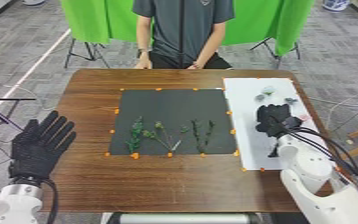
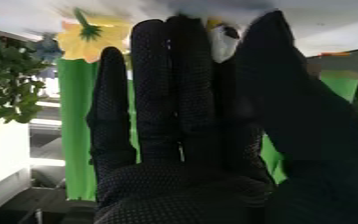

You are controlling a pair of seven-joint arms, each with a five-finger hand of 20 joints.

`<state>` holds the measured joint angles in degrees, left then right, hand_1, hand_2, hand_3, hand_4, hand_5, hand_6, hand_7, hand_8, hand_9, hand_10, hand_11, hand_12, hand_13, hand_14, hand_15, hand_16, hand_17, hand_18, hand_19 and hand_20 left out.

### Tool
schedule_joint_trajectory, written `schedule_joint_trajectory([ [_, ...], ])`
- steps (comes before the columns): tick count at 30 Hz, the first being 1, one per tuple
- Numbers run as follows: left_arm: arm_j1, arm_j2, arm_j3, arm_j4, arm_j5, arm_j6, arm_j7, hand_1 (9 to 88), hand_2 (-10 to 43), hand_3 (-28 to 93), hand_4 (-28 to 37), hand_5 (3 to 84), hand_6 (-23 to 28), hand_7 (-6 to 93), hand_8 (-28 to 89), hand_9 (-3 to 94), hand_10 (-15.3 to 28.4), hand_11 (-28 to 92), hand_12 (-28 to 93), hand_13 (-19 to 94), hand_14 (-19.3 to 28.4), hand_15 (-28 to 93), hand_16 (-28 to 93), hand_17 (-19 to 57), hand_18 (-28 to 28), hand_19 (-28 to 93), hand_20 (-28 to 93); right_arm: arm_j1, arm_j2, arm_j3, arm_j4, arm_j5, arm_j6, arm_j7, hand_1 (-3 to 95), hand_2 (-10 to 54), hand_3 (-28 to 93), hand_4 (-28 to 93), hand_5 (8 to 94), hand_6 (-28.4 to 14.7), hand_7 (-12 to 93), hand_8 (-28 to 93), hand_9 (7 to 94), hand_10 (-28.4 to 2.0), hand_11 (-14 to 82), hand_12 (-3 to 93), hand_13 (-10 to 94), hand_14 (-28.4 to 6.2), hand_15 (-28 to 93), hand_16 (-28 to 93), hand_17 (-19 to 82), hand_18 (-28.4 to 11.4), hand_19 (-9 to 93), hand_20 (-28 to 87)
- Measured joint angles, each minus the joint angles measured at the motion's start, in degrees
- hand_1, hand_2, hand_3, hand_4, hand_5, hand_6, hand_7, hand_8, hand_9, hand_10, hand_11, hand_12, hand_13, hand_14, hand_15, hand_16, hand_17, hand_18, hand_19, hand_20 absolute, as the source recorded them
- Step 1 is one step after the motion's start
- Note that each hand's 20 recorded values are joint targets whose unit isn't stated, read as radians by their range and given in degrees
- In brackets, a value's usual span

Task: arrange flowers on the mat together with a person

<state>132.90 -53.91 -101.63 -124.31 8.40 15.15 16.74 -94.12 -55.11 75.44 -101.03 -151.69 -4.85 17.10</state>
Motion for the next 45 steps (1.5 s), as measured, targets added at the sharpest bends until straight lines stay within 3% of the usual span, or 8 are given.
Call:
schedule_joint_trajectory([
  [4,0.0,-0.13,0.02,0.0,0.0,0.0,0.07,30.2,10.2,73,-28.2,44.6,7.3,9.6,-8,39.4,13.5,13,9,30,13.7,17,-3,-2.4,12.8,25,13,0.2,0.0,-1.3,1.1,0.3,3.8,0.1,61.7,-9.5,64,-28,71.1,4.0,44,-6,85.4,-5.8,10.9,40.8,63,-4.2,42,42,25,-17.8,68,21],
  [14,0.0,-0.31,0.2,0.0,-0.03,0.0,0.11,30.2,10.3,73,-28.1,44.6,7.3,9.6,-8,39.4,13.5,13,9,30,13.6,17,-3,-2.4,12.8,25,12,0.3,0.6,-3.4,1.4,1.2,9.2,0.2,62.8,-9.5,66,-28,74.2,3.4,42,-4,87.5,-6.3,10.7,42.4,65,-4.2,41,44,26,-17.9,69,22],
  [21,0.4,-0.33,0.17,-0.03,-0.06,0.0,0.31,30.2,10.2,73,-28.1,44.7,7.4,9.7,-8,39.4,13.4,13,9,30,13.6,17,-3,-2.5,12.9,25,12,0.6,1.5,-5.6,-3.3,2.5,14.9,-0.4,62.2,-9.5,67,-28,74.3,3.3,42,-3,87.6,-6.2,10.6,43.0,66,-4.2,42,44,26,-18.0,69,22],
  [29,1.1,-0.43,0.17,-0.11,-0.06,0.0,0.53,30.2,10.2,73,-28.0,44.6,7.4,9.5,-8,39.4,13.7,13,9,30,13.6,17,-3,-2.6,12.9,25,12,6.4,-0.2,-9.6,-5.6,10.3,14.3,-4.8,62.1,-9.5,68,-28,73.9,3.3,42,-3,87.3,-6.2,10.6,43.2,65,-4.0,42,44,26,-17.8,69,23],
  [45,1.4,-0.56,0.69,-0.26,-0.06,0.22,1.66,29.9,10.2,72,-28.1,44.1,6.6,10.0,-9,39.5,13.2,13,9,30,13.2,16,-3,-2.4,12.8,25,12,22.0,-15.3,-27.2,0.4,12.6,8.6,-14.2,61.1,-9.5,69,-28,73.9,3.1,43,-2,87.0,-5.9,11.2,43.7,65,-4.0,42,44,26,-18.0,70,24],
])
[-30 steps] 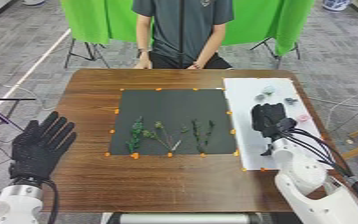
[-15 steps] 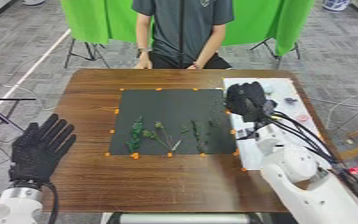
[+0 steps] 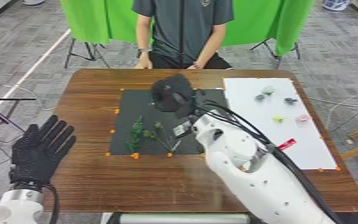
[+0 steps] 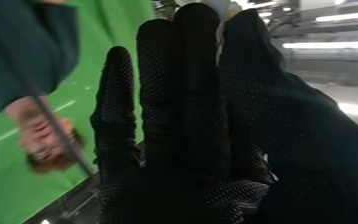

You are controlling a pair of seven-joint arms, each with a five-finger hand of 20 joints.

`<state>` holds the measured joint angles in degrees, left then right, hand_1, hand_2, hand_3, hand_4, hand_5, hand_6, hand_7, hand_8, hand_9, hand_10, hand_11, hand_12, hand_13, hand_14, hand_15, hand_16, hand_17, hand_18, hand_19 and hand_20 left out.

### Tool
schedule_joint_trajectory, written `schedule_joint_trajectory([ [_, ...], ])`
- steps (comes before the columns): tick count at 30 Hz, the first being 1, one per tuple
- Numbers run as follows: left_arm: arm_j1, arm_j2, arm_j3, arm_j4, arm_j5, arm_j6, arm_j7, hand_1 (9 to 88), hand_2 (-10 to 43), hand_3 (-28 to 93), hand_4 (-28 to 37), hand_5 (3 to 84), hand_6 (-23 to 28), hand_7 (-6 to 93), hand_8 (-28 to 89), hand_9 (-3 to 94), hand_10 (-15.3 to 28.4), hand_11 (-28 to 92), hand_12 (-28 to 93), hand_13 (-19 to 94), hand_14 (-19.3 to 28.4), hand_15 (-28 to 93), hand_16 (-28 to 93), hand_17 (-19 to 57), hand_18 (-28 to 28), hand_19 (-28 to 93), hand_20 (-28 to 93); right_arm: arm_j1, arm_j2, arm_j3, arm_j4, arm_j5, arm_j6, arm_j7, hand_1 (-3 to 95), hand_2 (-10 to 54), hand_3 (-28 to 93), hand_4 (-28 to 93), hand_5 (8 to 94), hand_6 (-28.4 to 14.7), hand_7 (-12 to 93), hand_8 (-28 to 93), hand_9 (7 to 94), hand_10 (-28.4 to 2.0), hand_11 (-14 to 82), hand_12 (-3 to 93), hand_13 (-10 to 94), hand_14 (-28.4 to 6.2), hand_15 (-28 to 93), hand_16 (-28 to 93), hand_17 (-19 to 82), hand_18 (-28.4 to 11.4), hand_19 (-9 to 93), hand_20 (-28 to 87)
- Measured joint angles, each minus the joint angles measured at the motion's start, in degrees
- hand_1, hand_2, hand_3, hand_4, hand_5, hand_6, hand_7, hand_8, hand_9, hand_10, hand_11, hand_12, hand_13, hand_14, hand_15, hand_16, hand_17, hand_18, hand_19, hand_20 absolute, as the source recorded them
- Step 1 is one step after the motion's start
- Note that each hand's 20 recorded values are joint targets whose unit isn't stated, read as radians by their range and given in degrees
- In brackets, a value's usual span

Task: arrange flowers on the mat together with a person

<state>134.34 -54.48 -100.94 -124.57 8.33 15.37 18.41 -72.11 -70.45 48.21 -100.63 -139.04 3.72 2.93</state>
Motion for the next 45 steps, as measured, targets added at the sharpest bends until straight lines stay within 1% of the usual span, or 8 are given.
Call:
schedule_joint_trajectory([
  [6,-0.8,0.52,0.57,0.17,-0.07,0.31,0.46,29.7,10.2,73,-28.1,44.0,6.4,10.4,-9,39.4,13.2,13,9,30,13.4,16,-3,-2.2,12.7,25,12,2.6,-4.0,-5.5,4.1,-4.0,-1.3,0.6,61.0,-9.5,70,-28,74.2,3.2,43,-2,87.1,-6.1,11.1,43.9,65,-4.1,42,44,26,-18.2,70,24],
  [13,-2.5,1.51,2.26,0.72,-0.12,0.46,1.4,29.4,10.5,72,-28.2,43.1,5.5,10.1,-9,39.3,12.8,12,9,31,12.8,15,-3,-1.7,12.5,24,12,4.4,-8.5,-8.3,10.3,-10.4,-4.1,0.2,60.6,-9.5,70,-28,74.3,3.4,42,0,87.1,-6.0,11.0,44.1,66,-4.2,42,44,26,-18.4,70,24],
  [18,-2.7,1.75,2.61,0.72,-0.23,0.46,1.93,27.9,11.1,71,-28.3,40.4,2.1,10.4,-10,39.2,8.4,8,9,32,9.1,11,-2,0.2,11.8,21,12,4.9,-9.7,-9.9,10.7,-10.4,-5.5,0.4,57.6,-9.5,77,-28,77.5,3.5,38,5,88.0,-6.4,10.6,44.6,66,-4.7,42,44,26,-18.8,70,23],
  [23,-3.4,2.34,3.4,1.26,-0.32,0.46,2.04,27.0,11.2,70,-28.3,38.8,0.1,10.0,-11,38.4,5.5,7,9,32,7.1,10,-2,1.7,11.2,19,13,4.9,-13.8,-8.2,15.7,-15.6,-5.7,-3.5,55.1,-9.5,81,-28,79.7,3.8,35,8,89.0,-7.0,10.0,44.8,66,-5.2,41,45,26,-19.1,70,23],
  [29,-5.2,2.77,4.72,2.04,-0.32,0.46,1.97,25.8,11.6,69,-28.3,36.3,-3.1,9.4,-11,37.1,1.2,6,8,31,3.4,11,-2,4.0,10.3,14,14,2.9,-16.2,-7.8,15.1,-17.8,-6.0,-3.4,52.6,-9.5,87,-28,82.8,3.0,28,14,88.6,-7.6,9.4,44.5,65,-6.0,42,45,26,-19.4,70,23],
  [34,-5.6,2.92,4.82,2.04,-0.36,0.45,1.97,26.0,11.6,69,-28.3,36.8,-2.3,9.1,-11,37.4,1.4,7,7,31,3.1,11,-3,4.6,10.0,13,15,1.5,-16.9,-7.8,15.0,-19.3,-6.0,-3.3,52.6,-9.5,87,-28,78.9,2.2,28,13,84.8,-8.2,9.1,43.6,64,-5.9,42,44,26,-19.6,71,23],
  [41,-5.8,2.95,4.88,2.07,-0.37,0.43,1.74,26.1,11.3,69,-28.3,36.5,-3.1,10.2,-11,37.9,-0.2,7,7,32,1.4,12,-4,5.3,9.7,13,16,0.9,-17.1,-8.0,15.4,-20.3,-6.1,-1.5,52.4,-9.5,86,-28,73.3,0.7,26,8,80.0,-9.4,9.4,40.5,61,-6.8,44,42,25,-20.1,72,21],
  [45,-5.9,2.95,4.82,2.08,-0.34,0.42,1.46,26.1,11.4,69,-28.3,36.1,-4.2,11.6,-12,38.4,-2.2,7,7,33,-0.7,13,-5,6.2,9.3,12,16,0.9,-16.9,-8.6,15.4,-20.2,-6.2,1.0,51.7,-9.5,88,-28,70.5,0.7,24,0,73.7,-11.4,16.8,32.7,59,-7.6,47,40,24,-20.4,72,20],
])
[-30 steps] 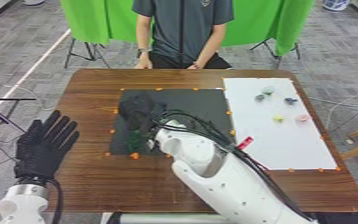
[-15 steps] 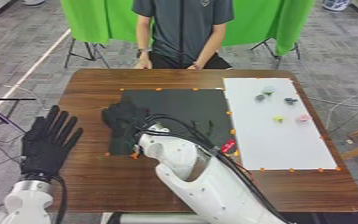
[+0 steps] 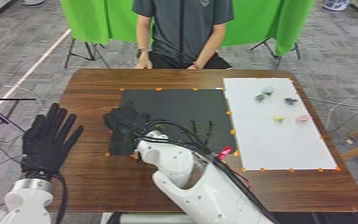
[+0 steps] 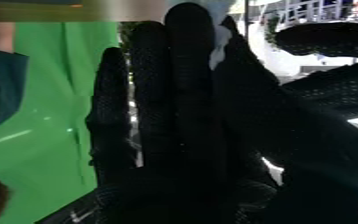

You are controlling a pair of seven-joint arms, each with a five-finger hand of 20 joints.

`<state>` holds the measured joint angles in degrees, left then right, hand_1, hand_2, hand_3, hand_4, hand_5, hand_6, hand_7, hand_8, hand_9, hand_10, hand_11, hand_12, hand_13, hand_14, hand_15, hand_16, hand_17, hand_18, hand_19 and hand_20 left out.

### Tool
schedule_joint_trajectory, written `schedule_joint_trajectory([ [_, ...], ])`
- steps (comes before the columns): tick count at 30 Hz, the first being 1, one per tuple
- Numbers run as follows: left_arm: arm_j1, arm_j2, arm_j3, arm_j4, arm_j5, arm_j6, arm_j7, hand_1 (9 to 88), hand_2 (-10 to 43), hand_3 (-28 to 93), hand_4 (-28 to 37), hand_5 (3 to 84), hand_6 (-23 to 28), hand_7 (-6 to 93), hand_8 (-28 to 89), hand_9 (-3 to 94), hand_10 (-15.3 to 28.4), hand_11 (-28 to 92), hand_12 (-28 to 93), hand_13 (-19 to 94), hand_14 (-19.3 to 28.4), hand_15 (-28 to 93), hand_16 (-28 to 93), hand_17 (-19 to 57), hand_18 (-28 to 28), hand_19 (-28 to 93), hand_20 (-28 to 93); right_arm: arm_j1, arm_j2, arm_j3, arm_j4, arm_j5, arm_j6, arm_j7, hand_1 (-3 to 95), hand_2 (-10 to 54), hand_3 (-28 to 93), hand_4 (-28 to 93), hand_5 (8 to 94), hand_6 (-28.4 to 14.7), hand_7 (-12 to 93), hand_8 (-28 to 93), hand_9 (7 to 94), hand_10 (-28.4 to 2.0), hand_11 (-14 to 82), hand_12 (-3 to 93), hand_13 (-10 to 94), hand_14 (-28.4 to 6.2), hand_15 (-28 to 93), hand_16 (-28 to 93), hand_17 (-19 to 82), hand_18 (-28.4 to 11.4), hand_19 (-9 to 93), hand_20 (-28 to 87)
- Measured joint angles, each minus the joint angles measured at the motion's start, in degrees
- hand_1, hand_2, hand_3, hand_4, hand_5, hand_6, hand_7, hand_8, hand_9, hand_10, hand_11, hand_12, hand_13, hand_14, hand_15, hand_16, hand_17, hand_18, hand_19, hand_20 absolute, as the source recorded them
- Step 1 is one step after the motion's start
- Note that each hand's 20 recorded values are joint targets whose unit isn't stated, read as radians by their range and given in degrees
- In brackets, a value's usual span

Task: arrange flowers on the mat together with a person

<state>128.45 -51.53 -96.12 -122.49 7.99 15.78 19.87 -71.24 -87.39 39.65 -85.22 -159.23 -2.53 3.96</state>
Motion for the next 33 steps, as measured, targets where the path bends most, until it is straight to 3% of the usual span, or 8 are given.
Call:
schedule_joint_trajectory([
  [4,0.0,0.0,-0.05,0.01,0.04,-0.04,-0.29,26.0,11.4,69,-28.3,35.9,-5.0,12.4,-13,38.9,-4.4,8,6,34,-2.7,14,-7,6.8,9.1,11,16,0.0,0.2,-0.2,0.0,0.4,-0.7,1.5,50.1,-9.5,90,-28,69.0,0.3,24,-11,70.1,-13.5,21.2,25.6,57,-8.7,48,39,24,-20.7,73,20],
  [11,-0.1,0.0,-0.09,0.12,0.08,-0.09,-0.81,26.0,11.3,69,-28.3,36.3,-3.9,12.6,-13,38.9,-2.4,8,6,34,-1.5,15,-8,7.0,9.0,11,17,0.1,0.9,-1.0,-0.1,1.1,-1.0,3.1,45.5,-9.5,93,-28,66.7,-0.6,22,-11,65.1,-14.3,17.8,19.1,56,-10.7,51,32,24,-20.9,73,17],
  [16,-0.1,-0.05,-0.22,0.2,0.11,-0.16,-1.26,26.1,11.3,69,-28.3,36.4,-4.6,13.1,-13,39.8,-3.5,8,6,34,-2.5,15,-8,7.1,9.0,11,17,0.1,1.4,-1.2,-0.2,1.6,-1.6,3.9,43.9,-9.5,93,-27,66.1,-1.0,22,-11,63.8,-15.0,16.7,18.6,56,-12.0,53,25,23,-21.2,73,17],
  [24,-0.1,-0.53,-0.91,0.28,0.26,-0.47,-2.27,26.2,10.7,72,-28.3,39.1,-1.0,15.1,-13,40.6,4.2,10,8,34,4.7,14,-6,3.2,10.8,16,16,0.4,1.8,-0.9,-0.2,8.0,-0.6,6.6,37.7,-9.5,93,-27,61.5,-1.9,22,-12,60.6,-15.7,16.1,18.2,56,-12.1,53,23,24,-21.5,74,16],
  [28,0.4,-1.38,-2.01,0.17,0.34,-0.53,-2.64,26.2,11.6,72,-28.3,40.7,1.5,13.7,-11,39.9,8.6,10,8,33,8.1,12,-4,1.4,11.5,19,15,1.1,3.4,-0.9,-2.5,14.0,0.5,8.8,36.4,-9.5,92,-28,60.8,-1.0,23,-14,61.9,-14.0,16.5,17.3,59,-10.9,49,21,25,-20.8,74,15],
  [33,2.5,-2.33,-3.57,-0.76,0.33,-0.56,-2.59,26.4,12.0,72,-28.3,42.2,3.9,11.6,-10,39.6,11.3,11,9,32,10.8,12,-2,-0.1,12.1,21,14,1.5,8.0,-0.5,-8.6,21.7,7.6,9.0,33.0,-9.5,86,-28,53.1,-1.8,24,-16,55.0,-13.1,14.9,15.4,54,-10.5,40,17,23,-18.9,69,11],
])
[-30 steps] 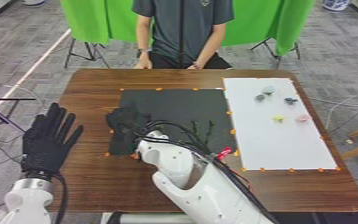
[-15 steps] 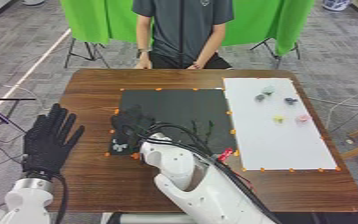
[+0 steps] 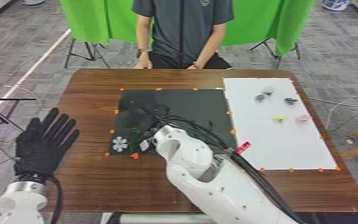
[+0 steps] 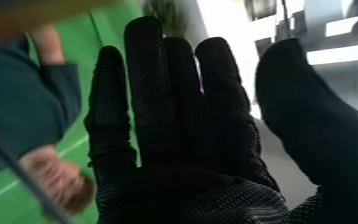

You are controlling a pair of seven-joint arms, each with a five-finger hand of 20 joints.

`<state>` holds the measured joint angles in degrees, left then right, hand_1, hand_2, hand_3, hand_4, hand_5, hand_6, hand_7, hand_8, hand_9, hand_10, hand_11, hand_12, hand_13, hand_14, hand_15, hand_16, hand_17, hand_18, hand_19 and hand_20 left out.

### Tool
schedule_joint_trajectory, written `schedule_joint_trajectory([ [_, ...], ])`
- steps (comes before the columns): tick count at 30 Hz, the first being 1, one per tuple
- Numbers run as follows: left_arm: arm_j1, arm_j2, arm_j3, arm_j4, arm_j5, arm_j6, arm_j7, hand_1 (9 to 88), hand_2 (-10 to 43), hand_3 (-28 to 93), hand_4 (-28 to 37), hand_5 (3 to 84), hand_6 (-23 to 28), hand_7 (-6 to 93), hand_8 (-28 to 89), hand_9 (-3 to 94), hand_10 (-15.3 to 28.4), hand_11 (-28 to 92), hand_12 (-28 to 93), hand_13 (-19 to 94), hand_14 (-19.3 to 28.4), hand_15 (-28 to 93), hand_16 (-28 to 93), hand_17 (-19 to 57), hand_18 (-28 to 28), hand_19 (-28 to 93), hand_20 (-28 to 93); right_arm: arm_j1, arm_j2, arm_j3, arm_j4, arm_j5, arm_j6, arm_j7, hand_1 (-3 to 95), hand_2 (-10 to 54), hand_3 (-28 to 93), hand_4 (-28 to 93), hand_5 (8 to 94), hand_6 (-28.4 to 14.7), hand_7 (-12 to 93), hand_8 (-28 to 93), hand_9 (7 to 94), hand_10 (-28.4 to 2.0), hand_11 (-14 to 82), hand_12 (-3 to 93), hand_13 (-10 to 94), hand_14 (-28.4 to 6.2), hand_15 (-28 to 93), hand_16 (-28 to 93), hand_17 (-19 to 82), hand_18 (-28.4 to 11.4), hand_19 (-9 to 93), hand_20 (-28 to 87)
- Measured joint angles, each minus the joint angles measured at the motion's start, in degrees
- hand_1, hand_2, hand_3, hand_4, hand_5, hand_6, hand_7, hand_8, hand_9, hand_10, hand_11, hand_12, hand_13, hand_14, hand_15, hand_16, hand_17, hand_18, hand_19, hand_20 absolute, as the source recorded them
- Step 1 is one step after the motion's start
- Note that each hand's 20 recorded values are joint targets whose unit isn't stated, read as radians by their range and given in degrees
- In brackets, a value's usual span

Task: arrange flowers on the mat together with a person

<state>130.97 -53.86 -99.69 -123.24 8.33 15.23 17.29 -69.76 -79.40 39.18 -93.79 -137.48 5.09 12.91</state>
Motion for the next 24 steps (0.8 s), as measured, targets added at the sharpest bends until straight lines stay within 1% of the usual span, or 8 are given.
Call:
schedule_joint_trajectory([
  [2,1.0,-0.39,-0.4,-0.46,0.0,-0.02,0.0,26.6,12.0,72,-28.3,42.6,4.5,11.2,-10,39.5,11.6,11,9,32,11.5,12,-1,-0.4,12.2,21,14,-0.8,1.8,2.1,-3.2,3.3,1.6,-0.5,32.3,-9.5,85,-28,50.6,-2.5,23,-16,51.6,-13.3,14.0,14.4,50,-11.4,37,16,22,-19.2,68,10],
  [3,1.3,-0.58,-0.49,-0.51,0.0,-0.02,0.0,26.7,11.9,72,-28.3,42.7,4.6,11.2,-10,39.5,11.7,11,9,32,11.6,12,-1,-0.5,12.2,21,14,-1.6,2.6,4.0,-4.8,5.5,1.6,-1.2,31.8,-9.5,84,-28,49.9,-2.9,23,-16,50.4,-13.2,13.8,14.0,49,-11.8,36,15,21,-19.1,67,9],
  [7,1.8,-1.31,-0.99,-0.46,0.01,0.02,-0.13,27.1,11.7,72,-28.3,43.2,5.4,10.4,-9,39.6,12.3,12,9,31,12.2,14,-1,-1.0,12.4,22,14,-5.5,4.7,13.5,-9.2,17.9,-0.8,-6.8,30.6,-8.3,83,-28,47.2,-3.7,22,-16,45.7,-13.2,12.5,12.7,42,-12.9,32,13,18,-18.5,63,7],
  [10,1.8,-1.7,-1.5,-0.4,0.01,0.05,-0.2,27.4,11.7,72,-28.3,43.3,5.7,10.1,-9,39.5,12.4,12,9,31,12.5,14,-2,-1.2,12.5,23,14,-7.3,7.4,17.9,-11.2,26.0,-2.5,-7.5,30.1,-7.8,82,-27,45.8,-3.9,21,-15,43.4,-12.8,11.5,12.4,39,-13.2,31,13,16,-18.4,60,6],
  [15,2.6,-1.92,-2.17,-0.63,0.01,0.05,0.07,27.6,11.6,72,-28.3,43.5,5.9,9.9,-9,39.5,12.8,12,9,31,12.7,15,-2,-1.4,12.6,23,13,-12.2,10.8,26.9,-15.1,34.1,-9.2,-6.8,31.8,-7.8,82,-27,43.8,-3.8,21,-15,40.1,-12.6,10.5,12.3,34,-13.7,28,12,13,-17.9,56,5],
  [18,3.2,-1.93,-2.25,-0.8,0.01,0.03,0.3,27.7,11.5,73,-28.3,43.6,6.0,9.8,-9,39.4,12.8,13,9,31,12.9,15,-2,-1.6,12.6,23,13,-15.7,11.3,33.3,-16.6,42.8,-12.5,-5.2,31.8,-8.0,82,-27,43.2,-4.2,20,-15,38.7,-12.8,10.2,12.1,32,-14.1,26,12,12,-17.7,54,5],
  [21,3.5,-1.98,-2.34,-0.98,0.0,0.03,0.52,27.7,11.5,73,-28.3,43.6,6.1,9.8,-8,39.4,12.9,13,9,31,12.9,15,-2,-1.7,12.6,24,13,-18.5,12.1,37.6,-17.1,52.5,-11.3,-3.2,31.3,-7.9,81,-26,42.7,-4.3,19,-14,37.8,-13.1,9.9,11.9,28,-14.6,24,11,9,-17.1,52,5],
  [24,3.9,-2.0,-2.5,-1.21,-0.02,0.04,0.83,27.7,11.5,73,-28.3,43.7,6.2,9.8,-8,39.4,13.0,13,9,31,12.9,16,-2,-1.7,12.7,24,13,-21.3,13.5,39.8,-18.3,58.1,-4.6,-1.4,30.9,-8.1,81,-26,41.6,-4.4,19,-14,36.3,-13.2,9.4,11.7,26,-14.5,22,11,8,-16.7,50,5],
])
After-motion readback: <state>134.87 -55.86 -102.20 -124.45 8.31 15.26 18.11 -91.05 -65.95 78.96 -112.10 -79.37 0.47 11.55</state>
